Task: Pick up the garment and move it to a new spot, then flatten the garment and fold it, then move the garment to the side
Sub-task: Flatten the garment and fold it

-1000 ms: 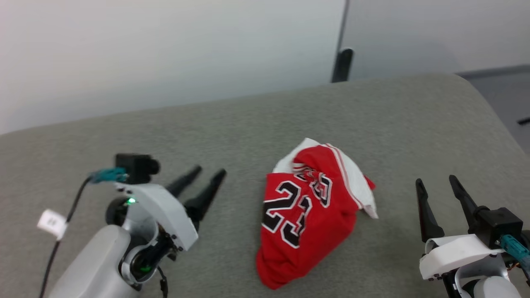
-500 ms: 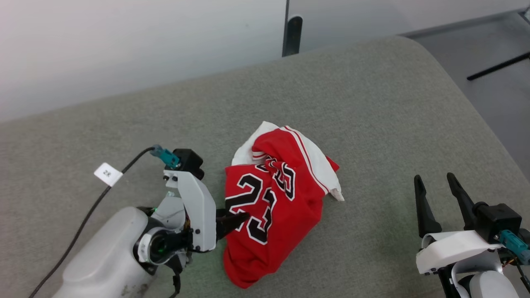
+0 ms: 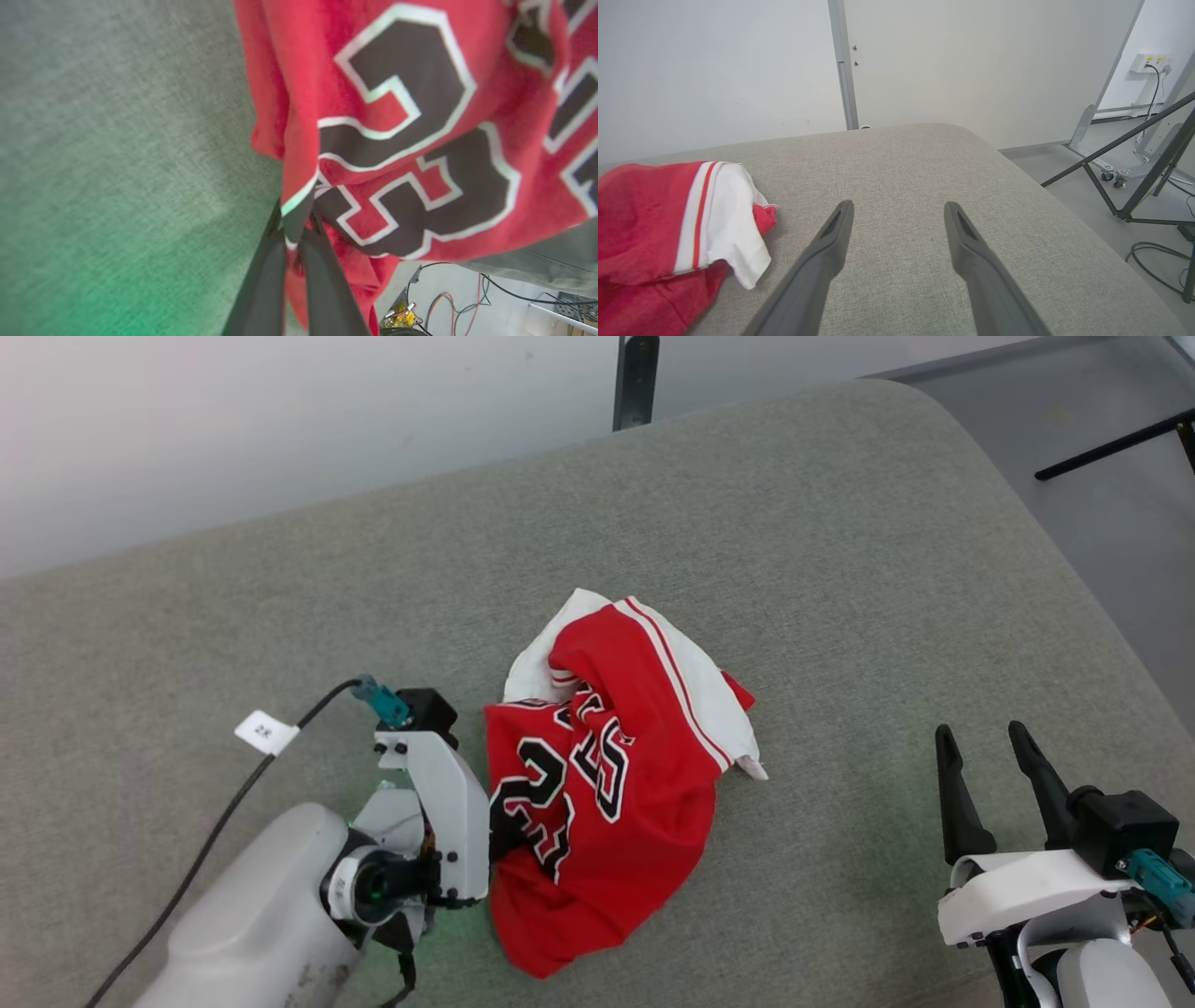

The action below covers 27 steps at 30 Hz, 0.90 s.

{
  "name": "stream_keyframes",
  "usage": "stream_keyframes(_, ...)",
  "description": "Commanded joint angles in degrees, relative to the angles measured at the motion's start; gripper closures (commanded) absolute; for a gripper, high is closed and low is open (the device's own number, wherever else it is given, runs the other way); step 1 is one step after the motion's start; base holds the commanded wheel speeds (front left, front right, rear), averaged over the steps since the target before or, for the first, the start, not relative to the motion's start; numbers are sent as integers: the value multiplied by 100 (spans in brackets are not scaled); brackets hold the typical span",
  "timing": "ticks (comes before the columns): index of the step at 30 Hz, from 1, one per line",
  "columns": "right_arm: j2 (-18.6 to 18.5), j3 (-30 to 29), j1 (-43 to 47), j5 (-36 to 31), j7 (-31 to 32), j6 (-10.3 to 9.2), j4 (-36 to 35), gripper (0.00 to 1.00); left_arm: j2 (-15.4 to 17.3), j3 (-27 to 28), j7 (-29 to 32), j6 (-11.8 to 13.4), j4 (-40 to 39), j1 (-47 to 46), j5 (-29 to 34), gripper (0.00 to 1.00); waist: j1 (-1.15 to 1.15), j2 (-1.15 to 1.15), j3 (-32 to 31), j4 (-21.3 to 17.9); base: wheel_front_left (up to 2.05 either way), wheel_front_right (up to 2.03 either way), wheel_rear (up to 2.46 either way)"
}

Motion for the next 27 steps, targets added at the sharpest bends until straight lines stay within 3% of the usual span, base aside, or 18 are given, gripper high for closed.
stream_keyframes(1,17,-32,-63,39,-38,-6,21,0,48,-9,-67,25,53,-98,116,100,0,0,-40,67,0,0,0)
stream_keyframes(6,16,-102,13,-16,-13,-6,64,0,254,56,-231,159,20,-195,281,100,0,0,-156,268,0,0,0)
stream_keyframes(14,15,-186,141,-98,81,-6,17,0,858,290,-332,430,-192,6,355,100,0,0,-374,709,0,0,0)
stream_keyframes(21,15,-197,262,-163,205,-6,-49,0,1502,428,-72,923,-493,521,288,100,0,0,-565,1007,0,0,0)
stream_keyframes(27,15,-219,369,-189,282,-6,-126,0,1753,482,342,1294,-1069,1161,-50,100,0,0,-658,1154,0,0,0)
